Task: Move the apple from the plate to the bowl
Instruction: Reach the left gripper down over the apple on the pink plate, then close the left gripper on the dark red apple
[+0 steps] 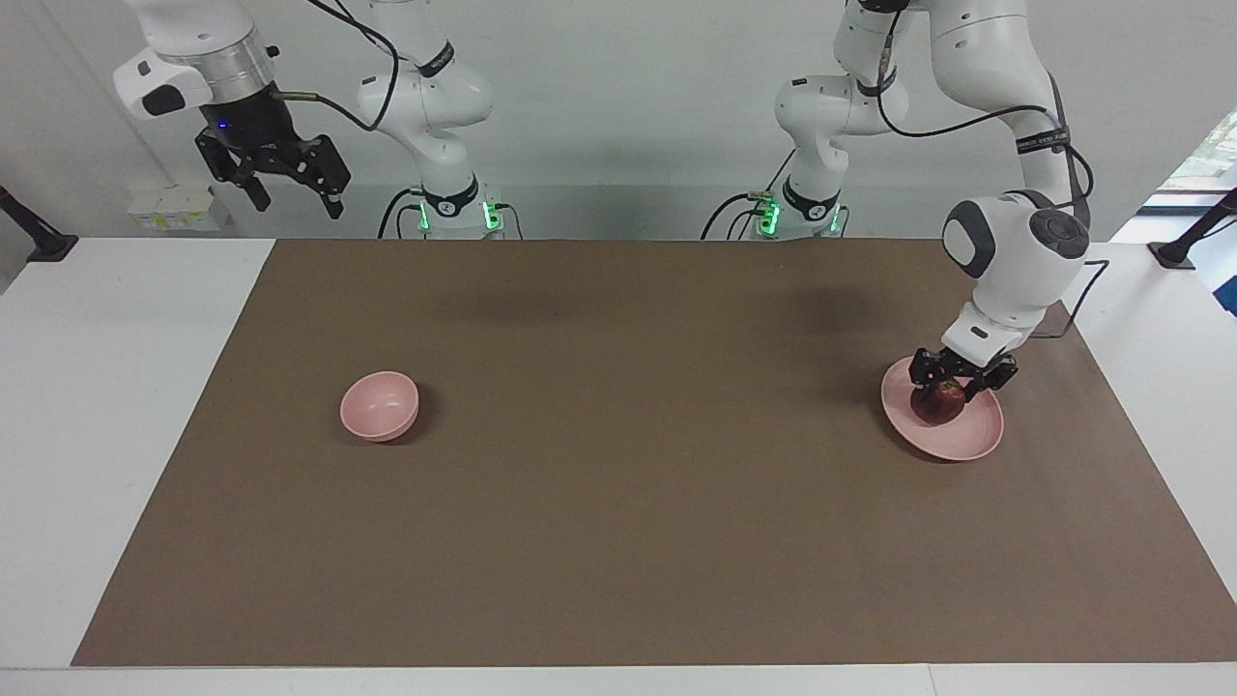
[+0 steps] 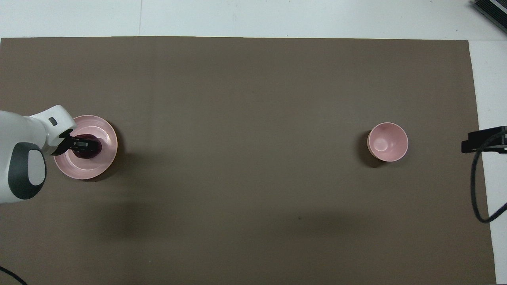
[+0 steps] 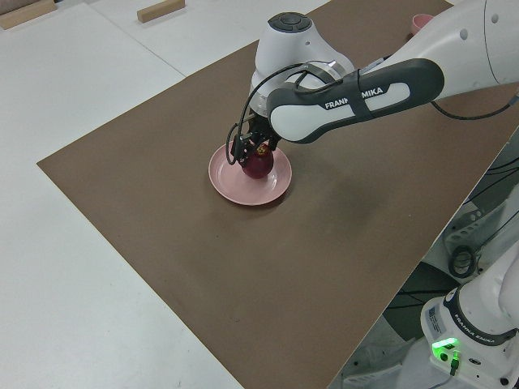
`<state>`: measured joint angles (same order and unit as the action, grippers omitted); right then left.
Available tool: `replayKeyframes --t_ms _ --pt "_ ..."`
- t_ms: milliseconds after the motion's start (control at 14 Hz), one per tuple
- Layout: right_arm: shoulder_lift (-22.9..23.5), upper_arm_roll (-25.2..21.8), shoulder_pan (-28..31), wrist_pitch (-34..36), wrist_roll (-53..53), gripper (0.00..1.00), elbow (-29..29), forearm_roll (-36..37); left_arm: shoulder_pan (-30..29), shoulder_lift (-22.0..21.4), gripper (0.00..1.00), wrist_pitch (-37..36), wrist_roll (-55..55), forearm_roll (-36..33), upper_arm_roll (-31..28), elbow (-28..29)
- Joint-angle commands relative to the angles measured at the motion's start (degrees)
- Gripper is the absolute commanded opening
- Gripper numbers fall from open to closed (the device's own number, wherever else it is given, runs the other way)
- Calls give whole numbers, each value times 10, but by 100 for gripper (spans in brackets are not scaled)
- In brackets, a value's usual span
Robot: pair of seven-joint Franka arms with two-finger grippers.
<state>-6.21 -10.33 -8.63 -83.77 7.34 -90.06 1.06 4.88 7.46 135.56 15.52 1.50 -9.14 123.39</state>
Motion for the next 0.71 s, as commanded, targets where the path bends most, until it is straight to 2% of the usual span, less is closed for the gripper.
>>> replayKeyframes --t_ms 0,357,571,643 --pt "-1 0 5 -2 -16 100 0 -10 -7 -5 0 5 11 7 5 4" --pt "-1 0 5 0 -16 100 0 -10 -6 -23 0 -23 28 7 6 -18" --pt "-2 -1 6 0 -18 100 -1 -10 -6 -52 0 -86 28 18 11 -43" --pt "-1 0 5 -1 -18 100 0 -10 -1 -53 0 -120 27 51 14 -66"
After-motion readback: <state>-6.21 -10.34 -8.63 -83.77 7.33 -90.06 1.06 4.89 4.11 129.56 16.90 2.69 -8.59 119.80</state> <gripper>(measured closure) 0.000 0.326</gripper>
